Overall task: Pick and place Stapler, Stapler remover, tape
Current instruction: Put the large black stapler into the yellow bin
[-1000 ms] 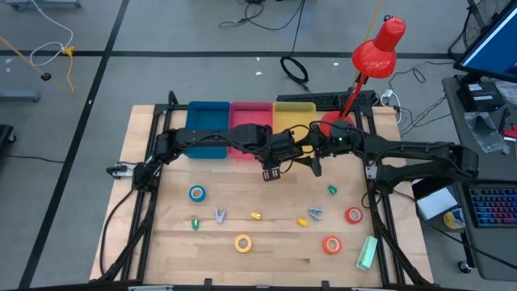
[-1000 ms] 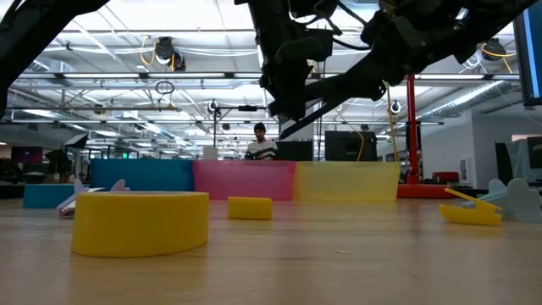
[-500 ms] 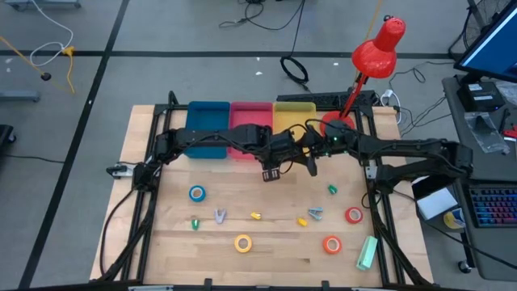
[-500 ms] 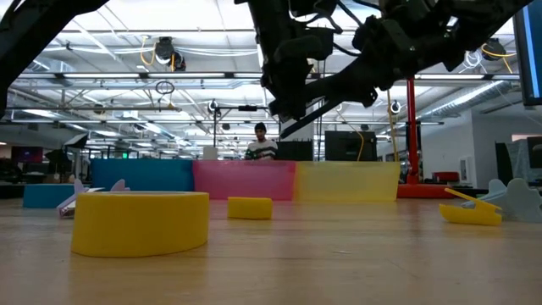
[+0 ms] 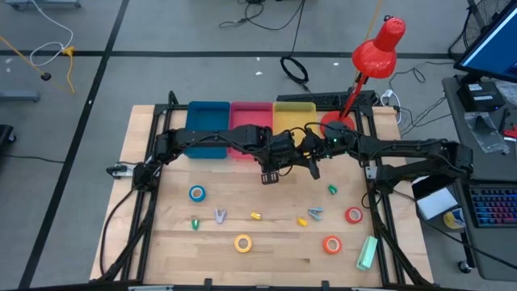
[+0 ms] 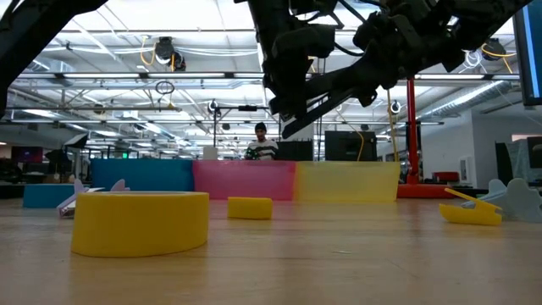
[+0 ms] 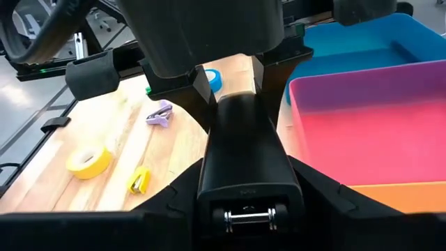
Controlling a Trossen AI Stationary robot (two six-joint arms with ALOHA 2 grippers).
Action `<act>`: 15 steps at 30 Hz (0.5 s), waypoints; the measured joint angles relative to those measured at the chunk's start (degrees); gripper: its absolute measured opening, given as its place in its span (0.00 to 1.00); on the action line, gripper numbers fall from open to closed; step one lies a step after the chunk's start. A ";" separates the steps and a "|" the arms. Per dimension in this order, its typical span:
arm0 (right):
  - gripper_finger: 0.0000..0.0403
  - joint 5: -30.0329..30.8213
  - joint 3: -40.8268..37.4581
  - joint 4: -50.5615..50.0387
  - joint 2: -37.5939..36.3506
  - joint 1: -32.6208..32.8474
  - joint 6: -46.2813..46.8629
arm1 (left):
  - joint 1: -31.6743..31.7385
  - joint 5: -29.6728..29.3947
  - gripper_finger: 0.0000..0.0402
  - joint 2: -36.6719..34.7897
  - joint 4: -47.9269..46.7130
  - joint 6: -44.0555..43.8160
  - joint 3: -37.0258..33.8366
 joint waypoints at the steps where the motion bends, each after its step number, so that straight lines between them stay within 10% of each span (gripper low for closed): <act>1: 0.37 0.00 0.00 -0.01 0.00 0.00 0.13 | 0.00 0.02 0.32 0.00 0.00 0.00 0.00; 5: 0.37 0.39 0.00 -0.02 0.00 0.00 0.77 | 0.09 0.00 0.35 0.00 0.02 0.56 0.00; 15: 0.36 2.74 -0.02 -0.54 0.09 -0.09 3.56 | 0.53 -1.84 0.78 -0.02 -0.19 -1.19 0.07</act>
